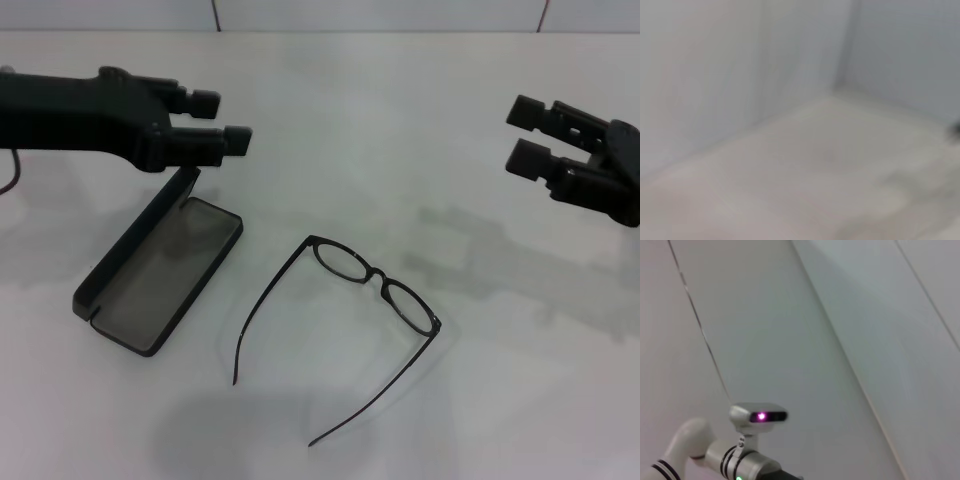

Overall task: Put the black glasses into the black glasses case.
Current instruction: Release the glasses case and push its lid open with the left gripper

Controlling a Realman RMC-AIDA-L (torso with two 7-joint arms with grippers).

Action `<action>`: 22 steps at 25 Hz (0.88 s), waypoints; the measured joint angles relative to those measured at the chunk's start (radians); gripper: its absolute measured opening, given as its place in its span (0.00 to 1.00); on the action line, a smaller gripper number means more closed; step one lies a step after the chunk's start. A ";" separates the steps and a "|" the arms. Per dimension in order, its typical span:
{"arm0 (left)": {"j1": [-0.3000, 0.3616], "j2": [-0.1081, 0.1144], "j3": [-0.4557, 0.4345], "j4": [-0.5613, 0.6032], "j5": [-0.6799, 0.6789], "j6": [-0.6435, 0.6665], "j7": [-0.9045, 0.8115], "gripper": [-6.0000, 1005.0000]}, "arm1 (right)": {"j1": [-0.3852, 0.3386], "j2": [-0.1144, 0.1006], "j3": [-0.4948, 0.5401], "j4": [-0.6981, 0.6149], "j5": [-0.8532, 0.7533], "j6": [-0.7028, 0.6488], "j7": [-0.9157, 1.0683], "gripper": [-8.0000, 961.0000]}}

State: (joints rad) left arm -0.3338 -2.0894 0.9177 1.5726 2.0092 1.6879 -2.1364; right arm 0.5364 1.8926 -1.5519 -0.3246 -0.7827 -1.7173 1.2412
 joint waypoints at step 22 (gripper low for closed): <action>-0.049 -0.001 0.340 0.056 0.659 -0.139 -0.434 0.49 | -0.004 0.002 0.006 0.003 -0.003 0.035 -0.019 0.86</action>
State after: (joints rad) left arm -0.3828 -2.0905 1.2576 1.6284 2.6684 1.5489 -2.5704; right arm 0.5326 1.8947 -1.5461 -0.3219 -0.7853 -1.6823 1.2218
